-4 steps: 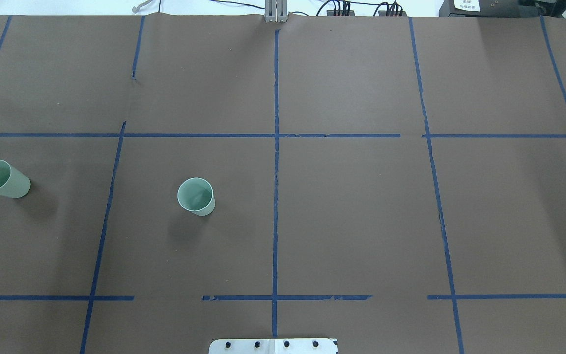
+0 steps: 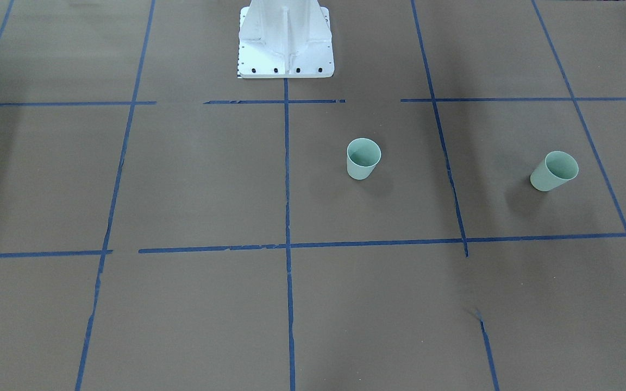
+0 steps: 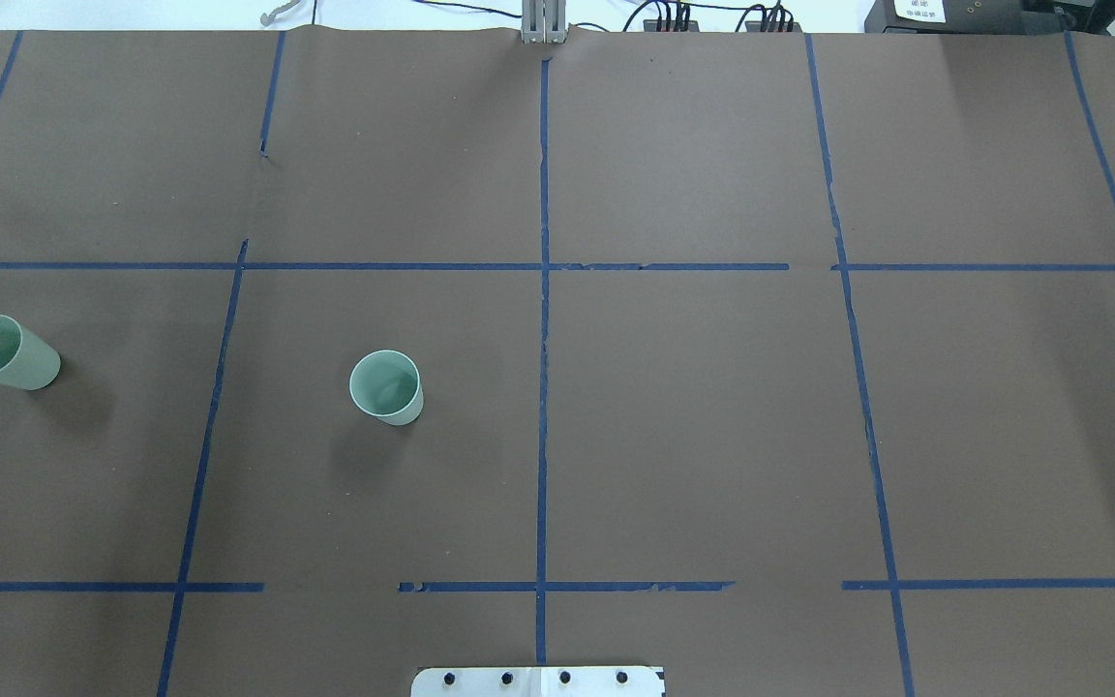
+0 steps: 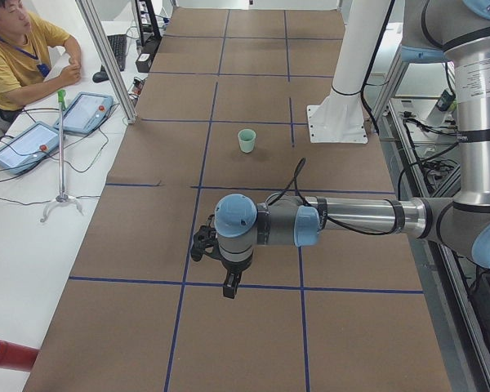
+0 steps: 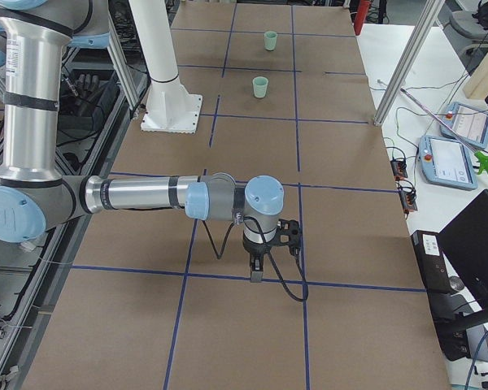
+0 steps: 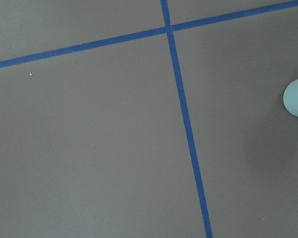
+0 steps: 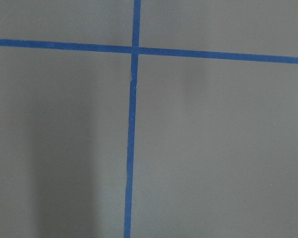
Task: Stack cups
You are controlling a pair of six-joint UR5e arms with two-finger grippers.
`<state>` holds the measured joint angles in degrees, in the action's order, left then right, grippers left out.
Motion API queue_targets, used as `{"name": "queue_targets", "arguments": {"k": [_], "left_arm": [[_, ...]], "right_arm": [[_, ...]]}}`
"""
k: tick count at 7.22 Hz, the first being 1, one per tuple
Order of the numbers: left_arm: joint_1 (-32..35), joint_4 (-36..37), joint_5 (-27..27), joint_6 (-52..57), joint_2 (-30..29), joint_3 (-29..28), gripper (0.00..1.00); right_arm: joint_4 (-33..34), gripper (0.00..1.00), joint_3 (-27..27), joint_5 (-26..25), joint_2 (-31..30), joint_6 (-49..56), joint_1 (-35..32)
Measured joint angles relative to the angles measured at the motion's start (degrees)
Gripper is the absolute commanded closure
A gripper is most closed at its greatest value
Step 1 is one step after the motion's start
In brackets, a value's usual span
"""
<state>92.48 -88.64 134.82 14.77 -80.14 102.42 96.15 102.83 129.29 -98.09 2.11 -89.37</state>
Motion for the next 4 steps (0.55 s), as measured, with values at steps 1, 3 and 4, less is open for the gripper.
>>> {"name": "queue_targets", "arguments": {"k": [1,3,4], "left_arm": [[-0.13,-0.53,0.08,-0.05,-0.51,0.09,0.00],[-1.21,-3.03,0.09,-4.91,-0.79,0.11,0.00],[-3.97,-7.13,0.23,-10.42,-0.91,0.09,0.00]], "right_arm": [[0.00,0.00,0.00,0.00,0.00,0.00,-0.01],[0.00,0.00,0.00,0.00,0.00,0.00,0.03],[0.00,0.00,0.00,0.00,0.00,0.00,0.06]]}}
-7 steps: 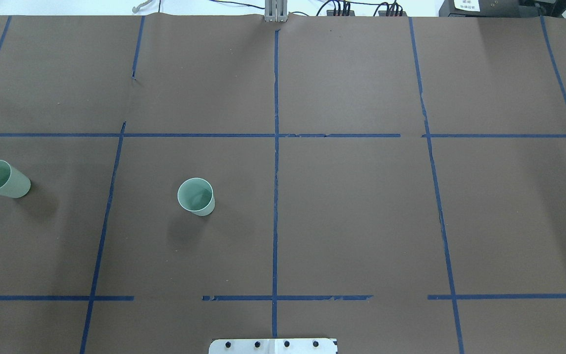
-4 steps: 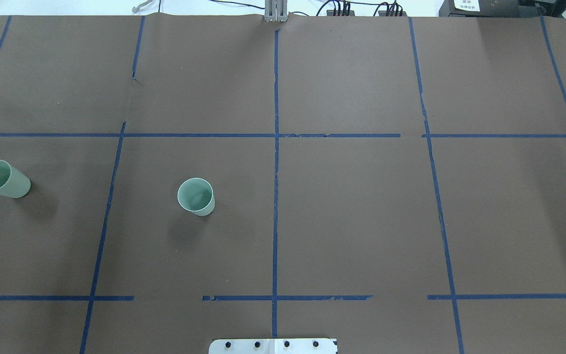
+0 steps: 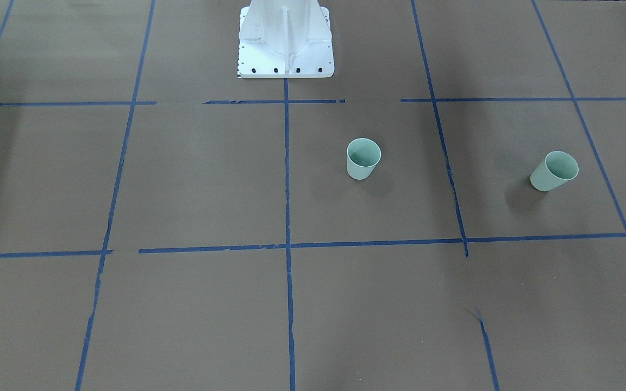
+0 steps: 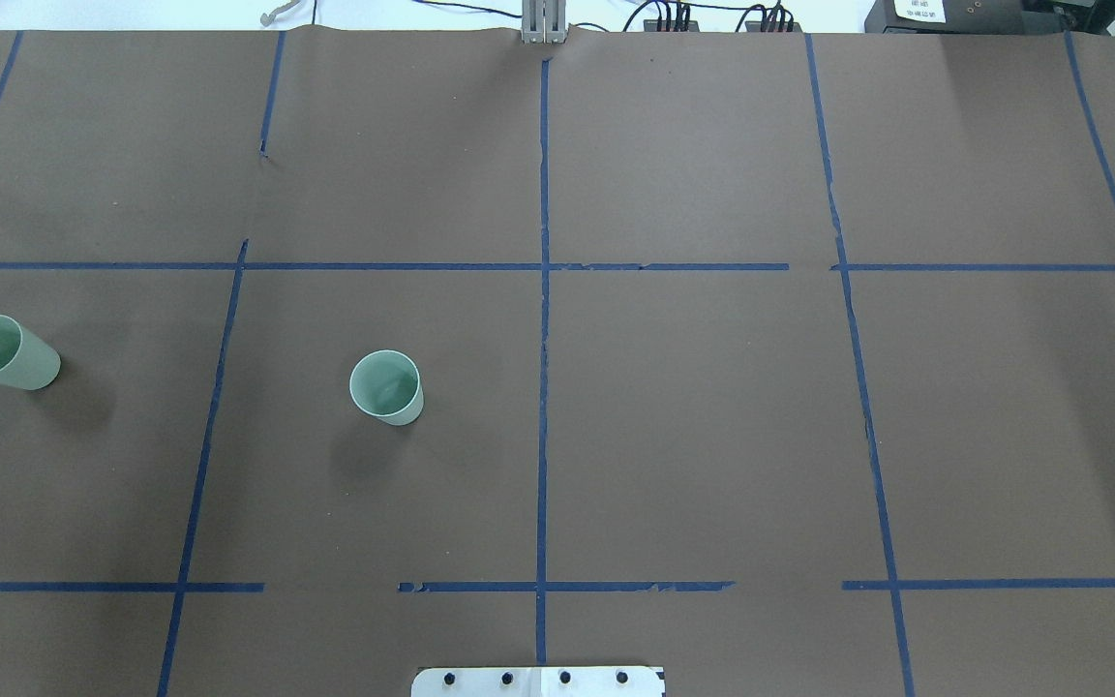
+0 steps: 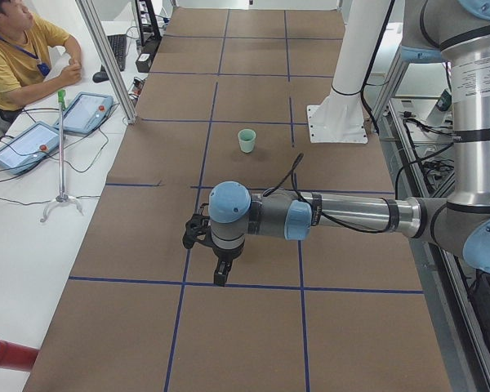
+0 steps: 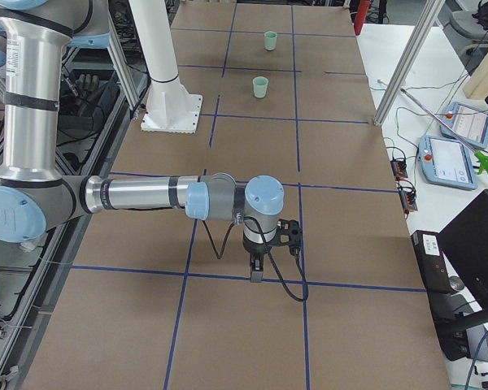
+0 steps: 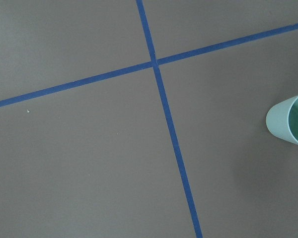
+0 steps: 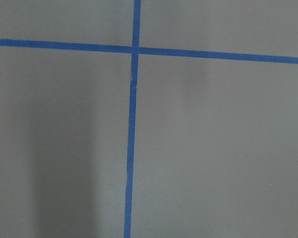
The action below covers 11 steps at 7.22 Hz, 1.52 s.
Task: Stack cups
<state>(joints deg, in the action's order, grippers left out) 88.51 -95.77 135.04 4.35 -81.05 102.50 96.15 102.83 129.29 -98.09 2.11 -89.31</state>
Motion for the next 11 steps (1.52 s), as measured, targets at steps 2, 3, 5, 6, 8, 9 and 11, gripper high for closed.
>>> {"name": "queue_targets", "arguments": {"k": [2,3,5,6,8,9,11], "left_arm": [[-8.18,-11.47,0.11,-13.06,-0.67,-1.57,0.00],[-11.21,-16.33,-0.04,-19.47,-0.85,-2.70,0.00],[-16.09,-22.26,-0.39,-30.84,-1.10,-3.64,0.00],[-18.08,-24.48,-1.64,-34.77,-1.22,-4.28,0.00],[-21.10,-28.46,-5.95,-39.37,-1.56,-6.40,0.01],[-21.96,-29.27,-6.72,-40.42,-1.80,-7.03,0.08],[-23.93,-29.66,-7.11,-42.34,-2.17,-7.51,0.58]], "right_arm": [[0.00,0.00,0.00,0.00,0.00,0.00,0.01],[0.00,0.00,0.00,0.00,0.00,0.00,0.02],[0.00,0.00,0.00,0.00,0.00,0.00,0.02],[0.00,0.00,0.00,0.00,0.00,0.00,0.01],[0.00,0.00,0.00,0.00,0.00,0.00,-0.01],[0.00,0.00,0.00,0.00,-0.02,0.00,-0.02],[0.00,0.00,0.00,0.00,-0.02,0.00,-0.06]]}}
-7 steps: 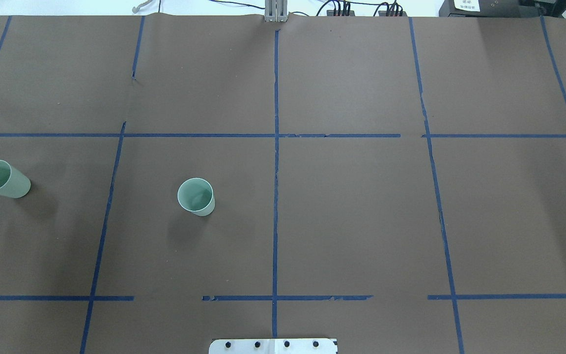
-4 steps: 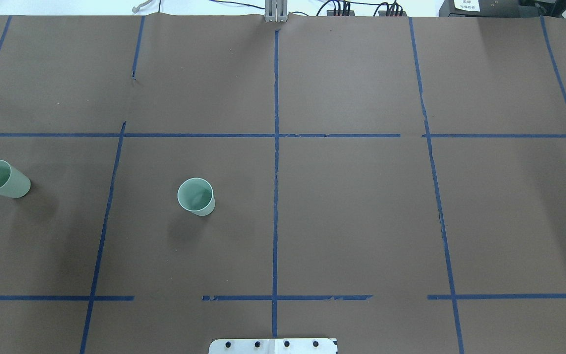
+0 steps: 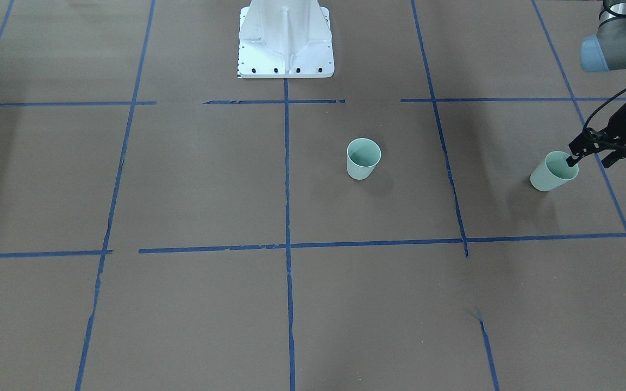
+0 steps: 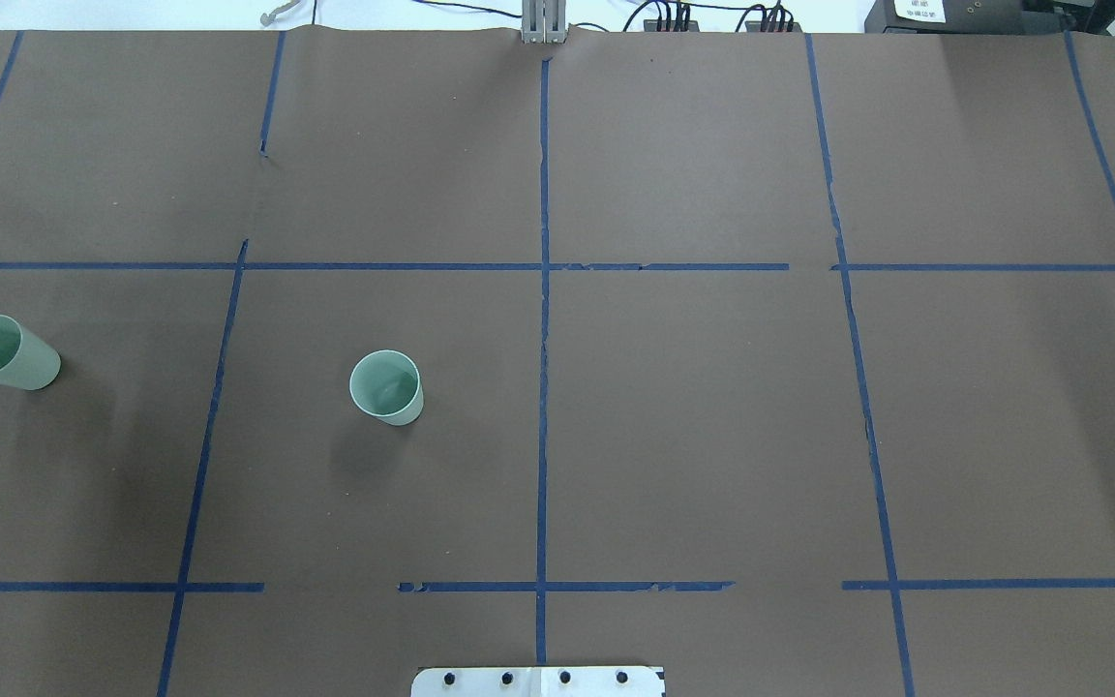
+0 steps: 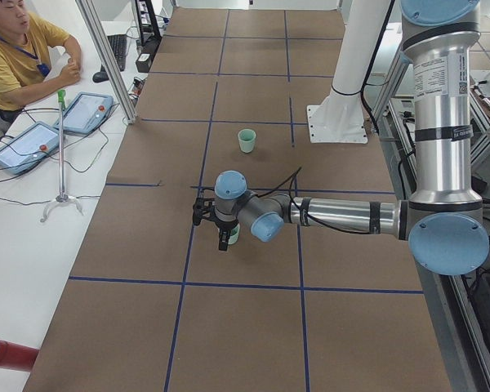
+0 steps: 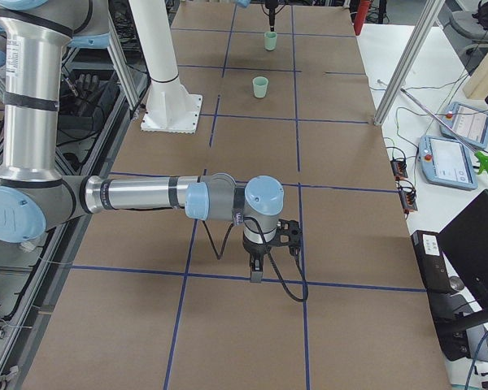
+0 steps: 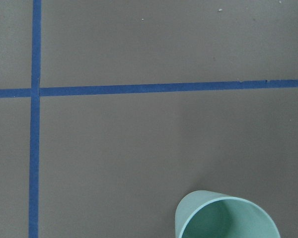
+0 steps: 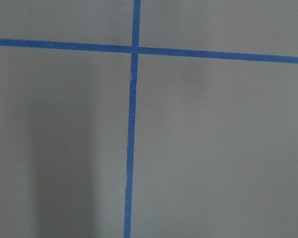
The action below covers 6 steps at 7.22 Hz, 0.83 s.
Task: Stack cups
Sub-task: 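Lower the left gripper onto the outer green cup and grasp it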
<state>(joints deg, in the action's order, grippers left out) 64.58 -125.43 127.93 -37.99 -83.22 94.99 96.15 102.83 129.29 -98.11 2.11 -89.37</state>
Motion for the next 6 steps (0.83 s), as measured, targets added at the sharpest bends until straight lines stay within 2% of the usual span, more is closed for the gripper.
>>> {"name": "queue_targets", "arguments": {"k": [1,2,6], "left_arm": [[-0.88,-0.01,0.02,-0.48,-0.08,-0.30,0.97],[-1.51,0.19,0.21,-0.81,-0.19,-0.67,1.00],[-1.82,1.01,0.24,-1.10,-0.52,-0.09,1.00]], "right_arm": [[0.00,0.00,0.00,0.00,0.01,0.00,-0.01],[0.00,0.00,0.00,0.00,0.02,0.00,0.01],[0.00,0.00,0.00,0.00,0.02,0.00,0.02]]}}
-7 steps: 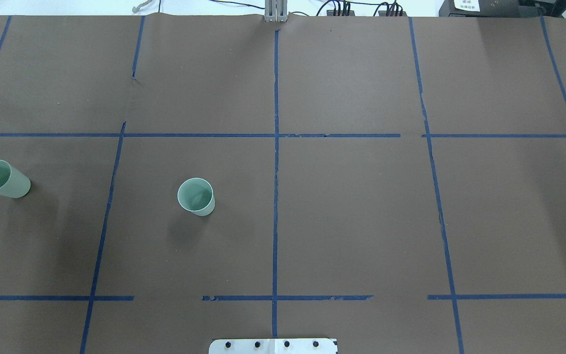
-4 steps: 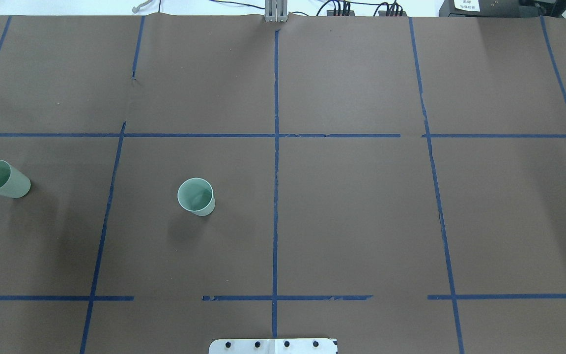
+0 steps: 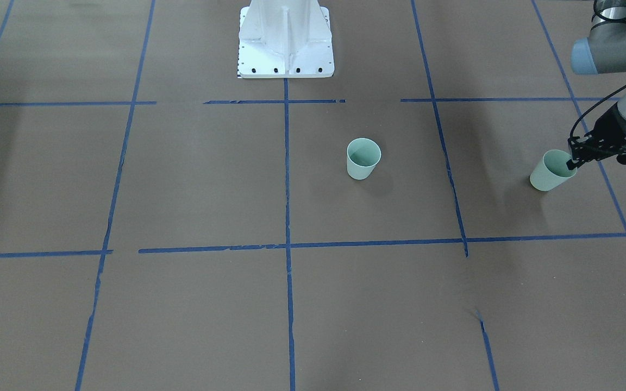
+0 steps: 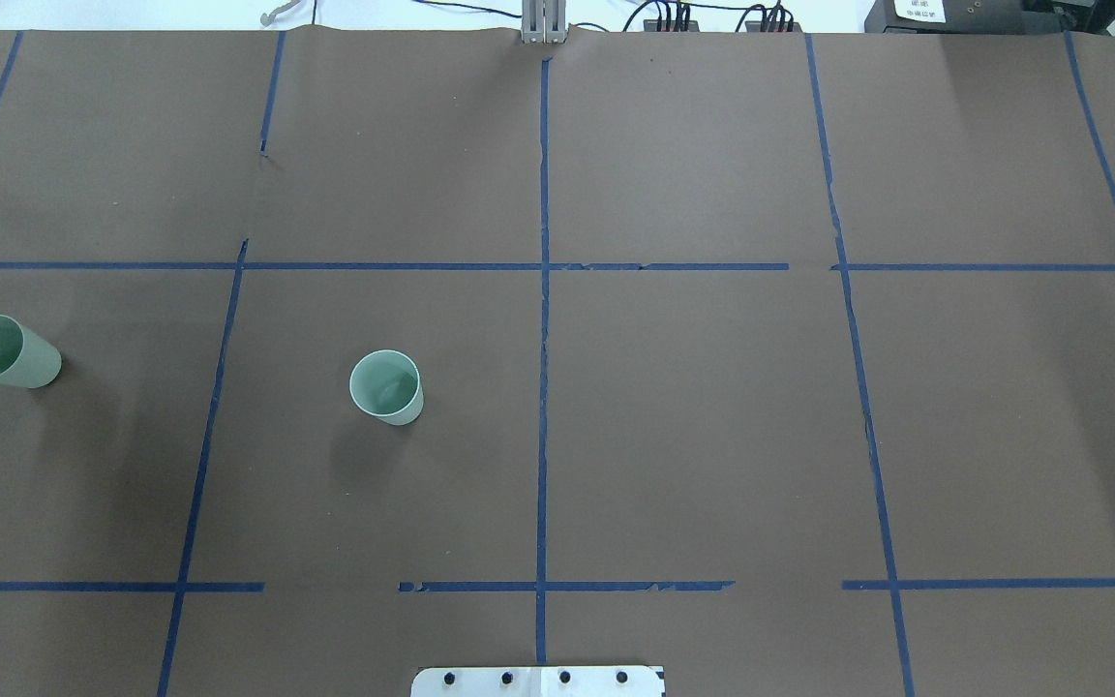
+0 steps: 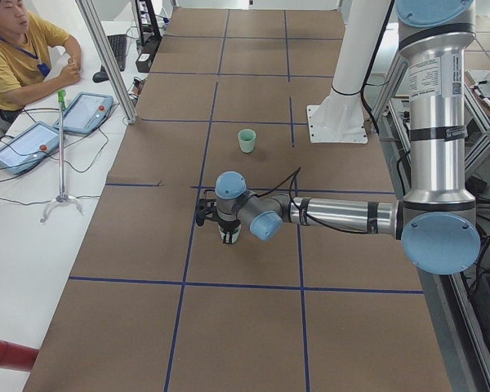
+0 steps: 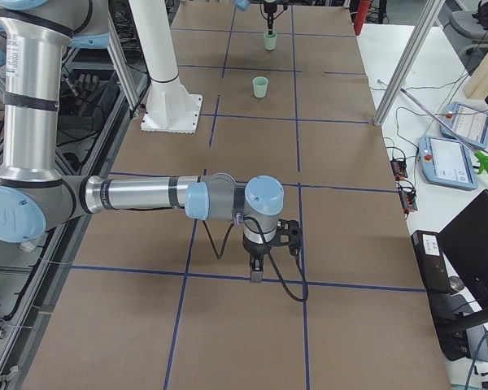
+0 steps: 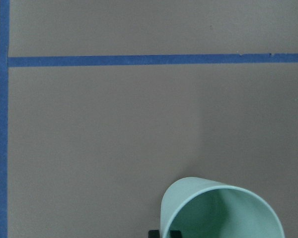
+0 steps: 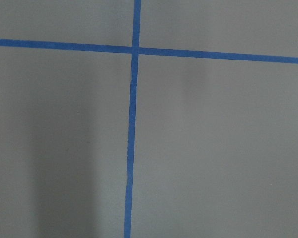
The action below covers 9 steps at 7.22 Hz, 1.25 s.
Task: Stack cups
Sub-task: 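Lower the left gripper onto the outer green cup and grasp it, then carry the green cup with the left gripper over the other cup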
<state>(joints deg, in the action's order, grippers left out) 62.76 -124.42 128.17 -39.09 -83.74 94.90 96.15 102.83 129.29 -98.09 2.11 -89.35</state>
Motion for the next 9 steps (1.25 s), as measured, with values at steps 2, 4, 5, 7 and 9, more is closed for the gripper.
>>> {"name": "queue_targets", "arguments": {"k": [2,4,5,7,9], "left_arm": [[0.23,6.44,-0.12,0.05,-1.49,4.51,1.00],[0.33,23.88,-0.17,-2.62,-7.58,12.82,1.00],[-0.45,30.25,-0.05,-7.74,-11.69,15.70,1.00],[-6.41,34.24,-0.03,-22.60,-19.29,17.61,1.00],[-13.79,34.74,-0.37,-36.20,-26.24,17.56,1.00]], "right_arm": [[0.00,0.00,0.00,0.00,0.00,0.00,0.00],[0.00,0.00,0.00,0.00,0.00,0.00,0.02],[0.00,0.00,0.00,0.00,0.00,0.00,0.02],[0.00,0.00,0.00,0.00,0.00,0.00,0.00],[0.00,0.00,0.00,0.00,0.00,0.00,0.02]]}}
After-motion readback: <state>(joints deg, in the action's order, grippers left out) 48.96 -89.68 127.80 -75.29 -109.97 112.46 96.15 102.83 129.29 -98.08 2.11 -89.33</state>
